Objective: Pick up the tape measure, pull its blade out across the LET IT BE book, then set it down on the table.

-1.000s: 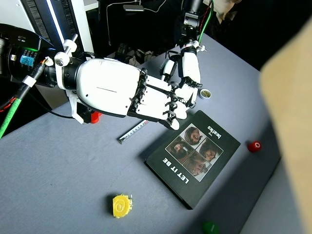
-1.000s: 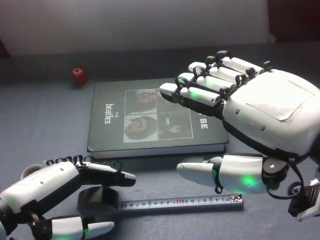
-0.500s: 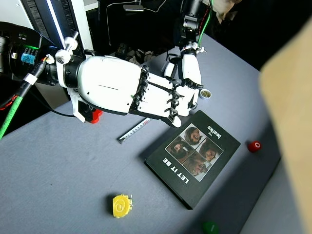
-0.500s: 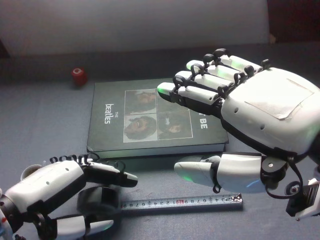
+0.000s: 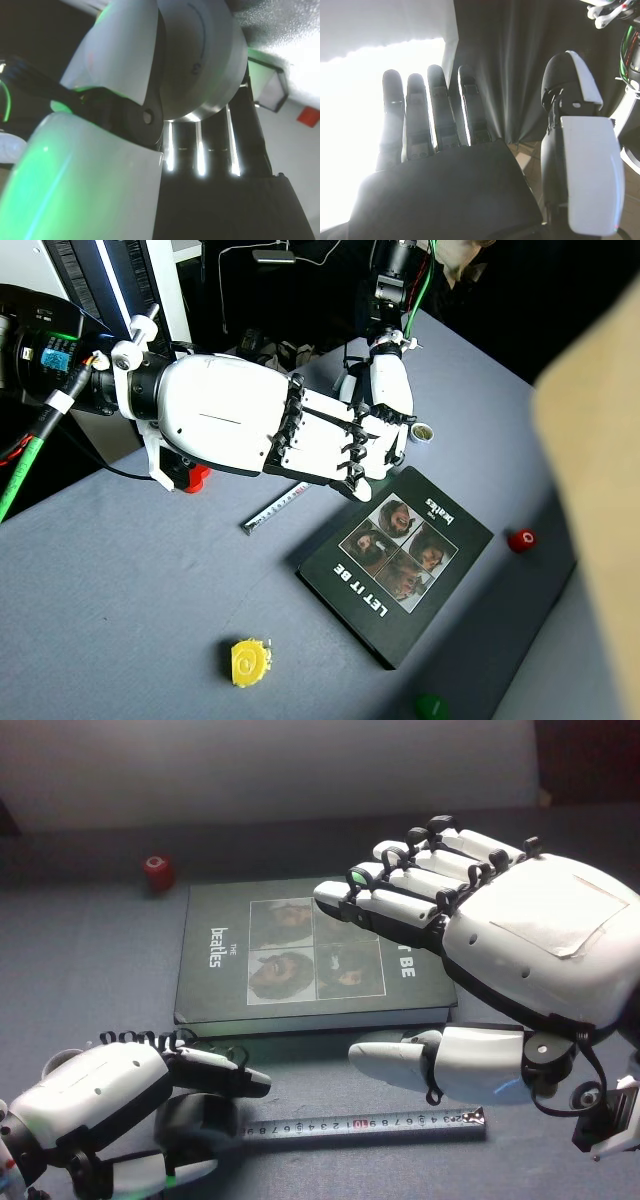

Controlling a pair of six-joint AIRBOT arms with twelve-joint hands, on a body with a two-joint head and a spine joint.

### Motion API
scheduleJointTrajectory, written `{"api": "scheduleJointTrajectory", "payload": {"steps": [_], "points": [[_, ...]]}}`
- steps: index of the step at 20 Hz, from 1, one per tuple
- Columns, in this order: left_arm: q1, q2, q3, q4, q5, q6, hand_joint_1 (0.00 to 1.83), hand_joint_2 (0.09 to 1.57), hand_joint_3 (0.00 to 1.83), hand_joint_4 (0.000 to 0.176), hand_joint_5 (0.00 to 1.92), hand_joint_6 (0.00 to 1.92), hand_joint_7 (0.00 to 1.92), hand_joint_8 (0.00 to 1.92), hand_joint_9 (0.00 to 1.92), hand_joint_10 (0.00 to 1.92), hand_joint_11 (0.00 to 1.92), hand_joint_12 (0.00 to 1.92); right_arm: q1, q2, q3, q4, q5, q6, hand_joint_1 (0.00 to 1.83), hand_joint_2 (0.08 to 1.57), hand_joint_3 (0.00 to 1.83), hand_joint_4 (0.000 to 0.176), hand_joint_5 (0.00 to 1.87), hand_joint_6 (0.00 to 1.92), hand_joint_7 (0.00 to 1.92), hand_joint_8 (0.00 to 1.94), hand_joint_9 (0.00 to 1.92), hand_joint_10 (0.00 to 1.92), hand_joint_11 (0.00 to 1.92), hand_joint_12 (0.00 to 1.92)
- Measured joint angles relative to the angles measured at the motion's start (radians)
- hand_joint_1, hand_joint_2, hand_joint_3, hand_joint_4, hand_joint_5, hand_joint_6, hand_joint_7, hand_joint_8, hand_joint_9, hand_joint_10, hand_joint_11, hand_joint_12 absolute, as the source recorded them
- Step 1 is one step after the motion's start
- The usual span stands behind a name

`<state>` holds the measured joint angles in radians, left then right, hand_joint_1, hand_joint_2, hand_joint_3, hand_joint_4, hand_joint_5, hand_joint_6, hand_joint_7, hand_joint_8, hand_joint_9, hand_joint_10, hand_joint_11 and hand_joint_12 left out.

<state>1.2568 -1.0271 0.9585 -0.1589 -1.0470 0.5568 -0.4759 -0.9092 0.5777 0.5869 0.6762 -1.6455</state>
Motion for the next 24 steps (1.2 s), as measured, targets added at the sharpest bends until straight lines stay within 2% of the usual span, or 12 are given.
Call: {"api": "scheduleJointTrajectory", "payload": {"steps": [1,2,4,5,7,14,17,21,23,24], "points": [[0.000,0.000,0.000,0.000,-0.003,0.003,1.46,1.10,0.00,0.000,0.83,0.80,1.01,0.60,0.95,0.84,0.79,1.35,0.000,0.000,0.000,0.000,0.000,0.000,0.22,1.11,0.00,0.095,0.16,0.00,0.18,0.00,0.12,0.01,0.00,0.67],[0.000,0.000,0.000,-0.001,-0.015,0.008,1.48,1.11,0.00,0.000,0.84,0.91,0.98,0.82,0.95,1.05,0.81,1.51,0.000,0.000,0.000,0.000,0.000,0.000,0.22,1.11,0.00,0.095,0.16,0.00,0.18,0.00,0.12,0.01,0.00,0.67],[0.000,-0.001,0.000,-0.007,-0.018,0.016,1.49,1.08,0.00,0.000,0.99,0.67,1.04,0.81,0.98,1.04,0.90,1.47,0.000,0.000,0.000,-0.001,0.000,0.000,0.22,1.11,0.00,0.095,0.17,0.00,0.20,0.01,0.14,0.01,0.00,0.67],[0.000,-0.004,0.000,-0.015,-0.018,0.018,1.50,1.07,0.00,0.000,1.02,0.64,1.07,0.76,0.99,1.02,0.92,1.45,0.000,0.000,0.000,0.000,0.000,0.000,0.22,1.11,0.00,0.095,0.16,0.00,0.21,0.01,0.14,0.01,0.00,0.67],[-0.001,-0.004,0.000,-0.014,-0.019,0.020,1.50,1.06,0.00,0.000,1.04,0.65,1.11,0.67,1.01,0.99,0.91,1.45,0.000,0.000,0.000,-0.004,0.000,0.000,0.22,1.11,0.00,0.096,0.16,0.00,0.20,0.01,0.14,0.01,0.00,0.67],[-0.003,-0.004,-0.002,-0.012,-0.025,0.023,1.50,1.06,0.00,0.000,1.07,0.65,1.10,0.68,0.99,0.99,0.90,1.44,0.000,0.000,0.000,-0.008,0.000,0.000,0.22,1.11,0.00,0.093,0.18,0.01,0.20,0.00,0.14,0.01,0.00,0.68],[-0.048,0.002,-0.012,-0.002,-0.025,0.013,1.50,1.06,0.00,0.000,1.06,0.65,1.10,0.68,0.99,0.99,0.90,1.44,0.000,0.004,0.000,-0.036,-0.001,-0.009,0.22,1.11,0.00,0.094,0.16,0.00,0.20,0.00,0.14,0.01,0.00,0.68],[-0.108,0.024,-0.038,0.026,-0.017,0.002,1.50,1.06,0.00,0.000,1.03,0.69,1.09,0.70,1.00,0.99,0.91,1.44,0.012,0.015,0.000,-0.040,-0.027,-0.092,0.22,1.11,0.00,0.094,0.17,0.00,0.20,0.00,0.14,0.01,0.00,0.68],[-0.117,0.035,-0.050,0.019,-0.005,0.002,1.50,1.06,0.00,0.000,1.02,0.68,1.08,0.72,0.99,1.00,0.94,1.42,0.045,0.031,-0.002,0.003,-0.059,-0.102,0.22,1.11,0.00,0.093,0.18,0.01,0.20,0.00,0.12,0.00,0.00,0.68],[-0.124,0.043,-0.056,0.023,0.000,-0.004,1.50,1.06,0.00,0.000,1.03,0.66,1.08,0.73,1.00,0.99,0.91,1.44,0.096,0.049,-0.003,0.089,-0.095,-0.093,0.22,1.11,0.00,0.093,0.18,0.01,0.20,0.00,0.12,0.00,0.00,0.67]]}}
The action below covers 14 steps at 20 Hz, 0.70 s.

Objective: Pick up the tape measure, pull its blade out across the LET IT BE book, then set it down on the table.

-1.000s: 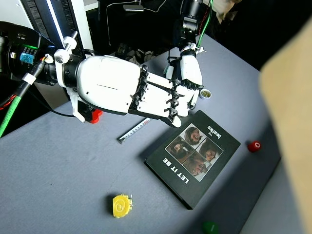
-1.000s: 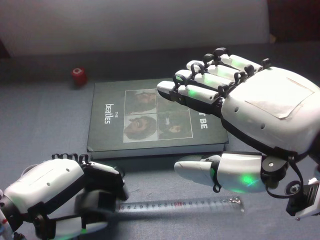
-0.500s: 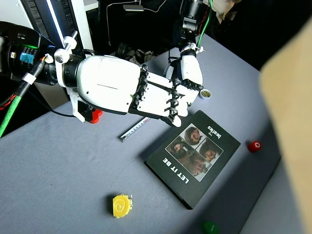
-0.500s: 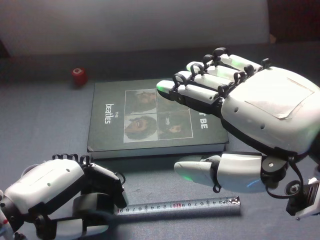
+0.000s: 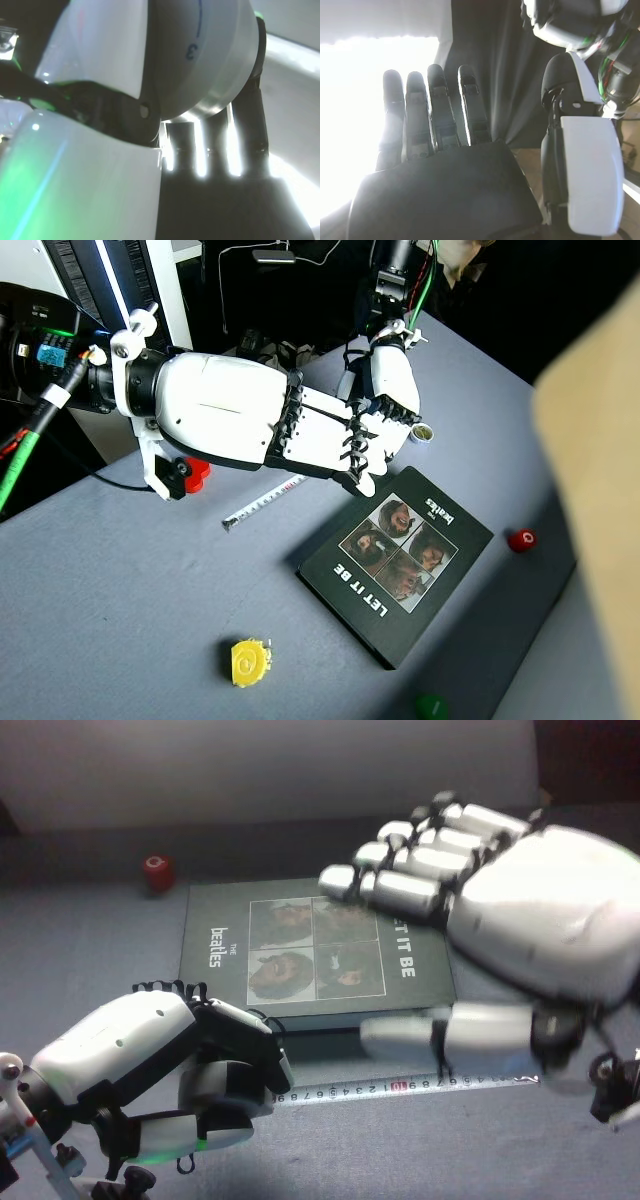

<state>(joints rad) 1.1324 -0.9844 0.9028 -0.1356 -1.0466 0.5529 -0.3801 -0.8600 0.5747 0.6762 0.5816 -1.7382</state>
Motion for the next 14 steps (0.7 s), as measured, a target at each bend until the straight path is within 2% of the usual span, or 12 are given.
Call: {"api": "scheduleJointTrajectory", "payload": {"steps": [2,4,6,7,8,9,10,12,14], "points": [[-0.025,0.014,-0.009,0.013,0.029,-0.010,1.49,1.07,0.00,0.000,1.02,0.68,1.06,0.75,0.98,1.02,0.92,1.44,0.056,0.031,0.001,0.100,-0.027,-0.003,0.22,1.11,0.00,0.092,0.18,0.01,0.21,0.00,0.12,0.00,0.00,0.67],[-0.081,0.033,-0.013,0.048,0.092,-0.026,1.49,1.07,0.00,0.000,1.02,0.68,1.06,0.75,0.98,1.02,0.93,1.44,0.077,0.053,0.001,0.124,-0.080,-0.072,0.21,1.11,0.00,0.092,0.17,0.00,0.21,0.00,0.12,0.00,0.00,0.67],[-0.135,0.043,-0.013,0.076,0.141,-0.027,1.49,1.07,0.00,0.000,1.02,0.68,1.06,0.75,0.99,1.01,0.92,1.44,0.103,0.056,-0.002,0.220,-0.113,-0.215,0.24,1.11,0.00,0.091,0.17,0.00,0.22,0.01,0.12,0.00,0.00,0.68],[-0.163,0.051,-0.013,0.094,0.169,-0.027,1.50,1.07,0.00,0.000,1.03,0.67,1.07,0.76,0.98,1.02,0.92,1.44,0.124,0.052,-0.002,0.337,-0.124,-0.366,0.26,1.10,0.00,0.085,0.18,0.01,0.23,0.01,0.12,0.00,0.00,0.68],[-0.200,0.061,-0.004,0.117,0.213,-0.027,1.50,1.07,0.00,0.000,1.03,0.66,1.07,0.76,0.98,1.02,0.92,1.44,0.154,0.038,-0.002,0.499,-0.105,-0.566,0.26,1.10,0.00,0.081,0.19,0.01,0.24,0.01,0.13,0.00,0.00,0.69],[-0.232,0.069,0.001,0.122,0.254,-0.027,1.50,1.07,0.00,0.000,1.04,0.65,1.06,0.77,0.97,1.02,0.92,1.44,0.178,0.023,-0.002,0.590,-0.072,-0.678,0.28,1.09,0.00,0.066,0.21,0.01,0.25,0.01,0.14,0.01,0.00,0.74],[-0.247,0.076,0.008,0.132,0.279,-0.026,1.50,1.07,0.00,0.000,1.04,0.65,1.06,0.77,0.97,1.02,0.92,1.44,0.193,0.018,-0.002,0.622,-0.057,-0.710,0.28,1.09,0.00,0.066,0.21,0.01,0.25,0.01,0.14,0.01,0.00,0.74],[-0.307,0.089,0.026,0.176,0.349,-0.026,1.50,1.07,0.00,0.000,1.04,0.65,1.07,0.77,0.97,1.02,0.92,1.44,0.239,0.014,-0.002,0.700,-0.039,-0.773,0.37,1.05,0.00,0.047,0.23,0.01,0.27,0.01,0.17,0.01,0.00,0.79],[-0.362,0.097,0.041,0.208,0.416,-0.026,1.50,1.07,0.00,0.000,1.04,0.65,1.06,0.77,0.98,1.02,0.91,1.44,0.300,0.003,-0.017,0.879,0.018,-0.944,0.44,1.04,0.00,0.020,0.26,0.02,0.29,0.01,0.17,0.01,0.00,0.88]]}}
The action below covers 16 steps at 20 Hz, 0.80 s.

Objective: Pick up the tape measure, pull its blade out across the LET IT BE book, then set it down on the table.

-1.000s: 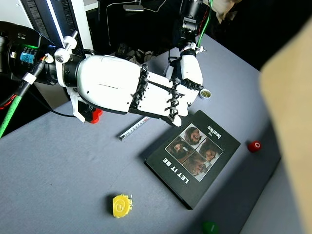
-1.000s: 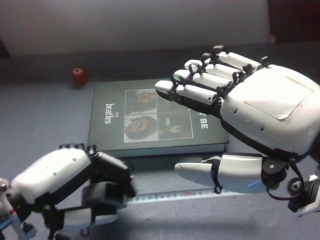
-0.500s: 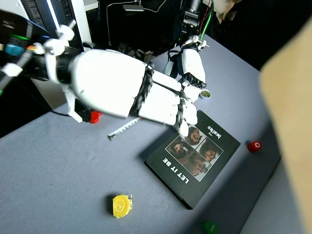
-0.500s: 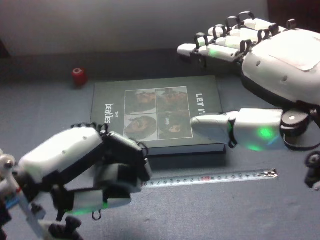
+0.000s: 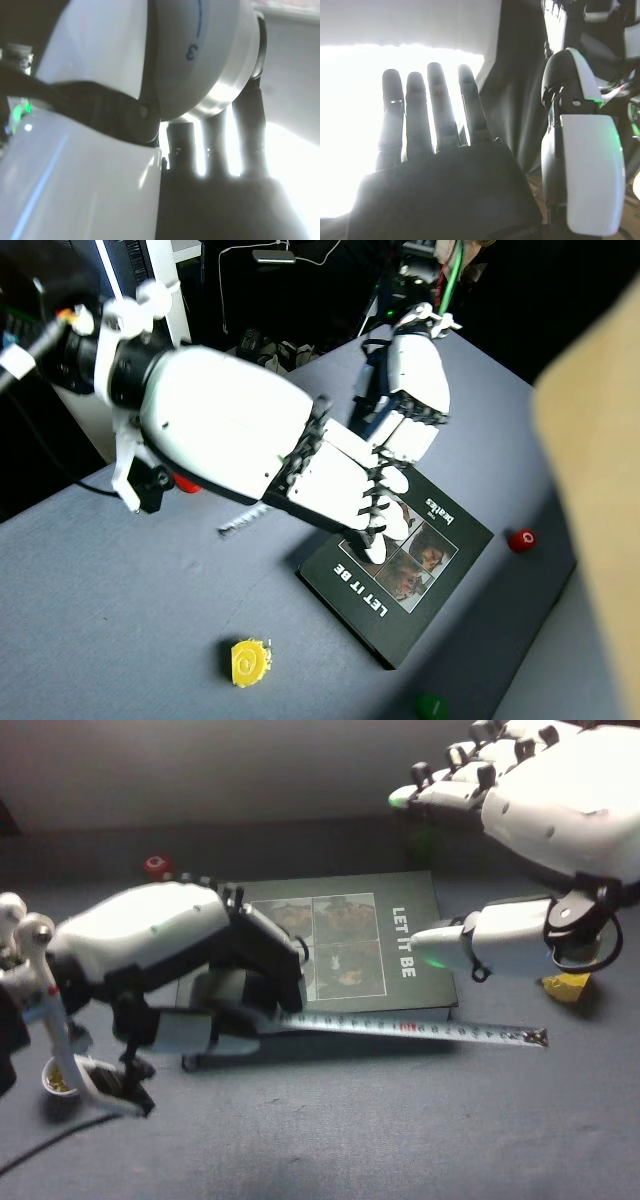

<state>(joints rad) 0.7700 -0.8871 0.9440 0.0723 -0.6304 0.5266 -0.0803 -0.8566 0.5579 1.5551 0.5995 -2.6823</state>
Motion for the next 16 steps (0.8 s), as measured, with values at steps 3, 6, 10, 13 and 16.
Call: {"api": "scheduleJointTrajectory", "payload": {"steps": [3,6,10,13,16], "points": [[-0.061,0.009,0.027,0.022,0.086,-0.007,1.50,1.07,0.00,0.000,1.04,0.64,1.07,0.77,0.98,1.02,0.91,1.45,0.059,-0.007,-0.045,0.110,0.095,-0.133,0.62,1.07,0.00,0.000,0.31,0.02,0.37,0.02,0.25,0.03,0.00,0.99],[-0.138,0.013,0.054,0.018,0.165,-0.008,1.50,1.07,0.00,0.000,1.04,0.64,1.07,0.77,0.98,1.02,0.90,1.46,0.058,-0.010,-0.080,0.097,0.159,-0.136,0.78,1.07,0.00,0.000,0.36,0.03,0.43,0.02,0.33,0.05,0.00,1.07],[-0.204,0.016,0.058,-0.019,0.224,-0.011,1.50,1.07,0.00,0.000,1.03,0.65,1.07,0.77,0.98,1.02,0.91,1.45,0.035,-0.054,-0.091,0.079,0.259,-0.150,0.89,1.11,0.01,0.000,0.54,0.07,0.61,0.06,0.51,0.12,0.03,1.39],[-0.219,0.018,0.063,-0.045,0.267,-0.011,1.50,1.07,0.00,0.000,1.03,0.65,1.07,0.77,0.98,1.02,0.91,1.45,-0.004,-0.103,-0.046,0.040,0.261,-0.092,0.94,1.13,0.00,0.000,0.65,0.07,0.71,0.06,0.61,0.18,0.17,1.39],[-0.239,0.019,0.076,-0.067,0.282,-0.011,1.50,1.07,0.00,0.000,1.03,0.65,1.07,0.77,0.98,1.02,0.90,1.46,-0.003,-0.118,-0.016,0.008,0.235,-0.074,0.96,1.15,0.00,0.000,0.72,0.04,0.75,0.02,0.58,0.34,0.19,1.39]]}}
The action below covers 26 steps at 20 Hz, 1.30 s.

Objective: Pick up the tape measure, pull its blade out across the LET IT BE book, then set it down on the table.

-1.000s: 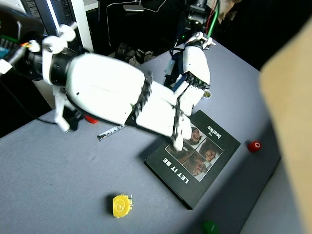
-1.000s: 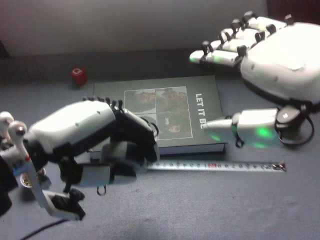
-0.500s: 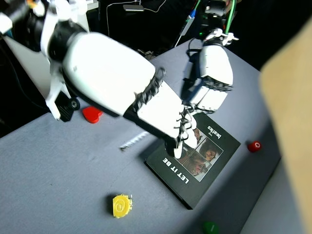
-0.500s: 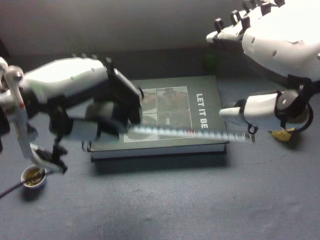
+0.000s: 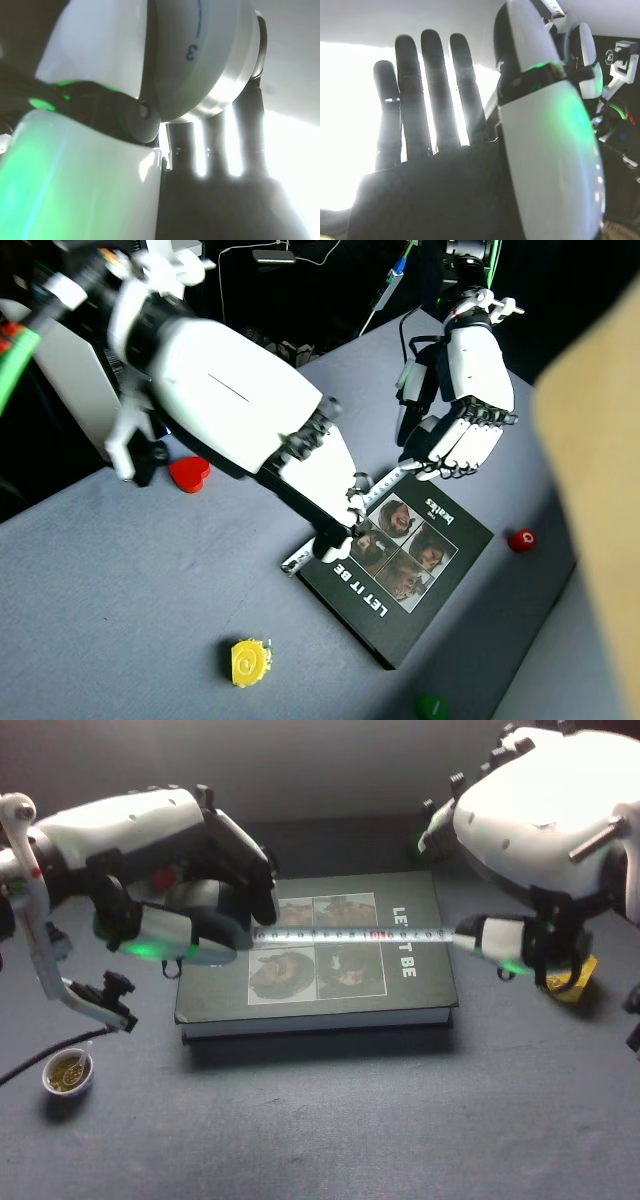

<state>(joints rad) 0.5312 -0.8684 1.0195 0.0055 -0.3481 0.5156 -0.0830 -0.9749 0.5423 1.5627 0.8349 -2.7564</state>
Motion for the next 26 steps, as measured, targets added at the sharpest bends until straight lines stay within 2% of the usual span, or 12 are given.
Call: {"api": "scheduleJointTrajectory", "payload": {"steps": [3,5,7,8,9,11,13,18,21,26], "points": [[-0.006,0.000,0.018,-0.006,0.001,-0.012,1.50,1.07,0.00,0.000,1.02,0.65,1.07,0.77,0.98,1.02,0.90,1.46,-0.001,-0.041,0.027,-0.008,0.025,0.007,0.97,1.16,0.00,0.000,0.74,0.03,0.76,0.02,0.56,0.40,0.19,1.38],[-0.006,-0.002,0.036,-0.008,0.010,-0.025,1.50,1.07,0.00,0.000,1.02,0.66,1.07,0.76,0.98,1.02,0.90,1.45,-0.011,-0.099,0.065,-0.038,0.040,0.008,0.97,1.17,0.01,0.000,0.74,0.03,0.77,0.02,0.56,0.42,0.20,1.39],[-0.006,-0.002,0.042,-0.010,0.014,-0.028,1.50,1.07,0.00,0.000,1.02,0.65,1.07,0.77,0.98,1.02,0.90,1.46,-0.016,-0.146,0.112,-0.028,0.039,0.011,0.98,1.17,0.00,0.000,0.76,0.03,0.79,0.02,0.51,0.64,0.23,1.42],[-0.010,-0.002,0.043,-0.010,0.019,-0.036,1.50,1.07,0.00,0.000,1.02,0.65,1.07,0.77,0.98,1.02,0.90,1.46,-0.016,-0.158,0.131,-0.028,0.038,0.016,0.98,1.17,0.00,0.000,0.76,0.03,0.79,0.02,0.51,0.64,0.23,1.42],[-0.016,-0.003,0.043,-0.010,0.020,-0.045,1.50,1.07,0.00,0.000,1.02,0.65,1.07,0.77,0.98,1.02,0.90,1.46,-0.016,-0.168,0.152,-0.031,0.040,0.020,0.98,1.17,0.00,0.000,0.76,0.03,0.80,0.02,0.49,0.74,0.24,1.43],[-0.033,-0.009,0.056,-0.007,0.016,-0.061,1.50,1.07,0.00,0.000,1.02,0.65,1.07,0.77,0.98,1.03,0.90,1.46,-0.021,-0.180,0.187,-0.034,0.044,0.036,0.99,1.17,0.00,0.000,0.77,0.03,0.81,0.02,0.49,0.76,0.27,1.44],[-0.047,-0.011,0.068,0.032,0.019,-0.079,1.50,1.07,0.00,0.000,1.02,0.66,1.07,0.77,0.98,1.02,0.90,1.46,-0.022,-0.184,0.198,-0.019,0.042,0.043,1.00,1.17,0.00,0.000,0.77,0.03,0.81,0.02,0.49,0.77,0.28,1.44],[-0.048,-0.013,0.106,0.086,0.014,-0.147,1.50,1.07,0.00,0.000,1.02,0.68,1.06,0.77,1.00,1.01,0.90,1.45,-0.019,-0.188,0.207,0.028,0.040,0.037,1.02,1.16,0.00,0.000,0.79,0.03,0.82,0.03,0.50,0.83,0.30,1.46],[-0.042,-0.015,0.119,0.135,-0.005,-0.187,1.50,1.07,0.00,0.000,1.02,0.67,1.06,0.77,1.00,1.01,0.90,1.46,-0.018,-0.192,0.240,0.027,0.040,0.051,1.02,1.16,0.00,0.000,0.78,0.03,0.82,0.03,0.51,0.85,0.33,1.47],[-0.042,-0.015,0.123,0.136,-0.010,-0.196,1.50,1.07,0.00,0.000,1.01,0.66,1.05,0.77,0.99,1.02,0.92,1.45,0.004,-0.193,0.269,0.021,0.025,0.065,1.02,1.16,0.00,0.000,0.78,0.03,0.82,0.03,0.50,0.86,0.33,1.47]]}}
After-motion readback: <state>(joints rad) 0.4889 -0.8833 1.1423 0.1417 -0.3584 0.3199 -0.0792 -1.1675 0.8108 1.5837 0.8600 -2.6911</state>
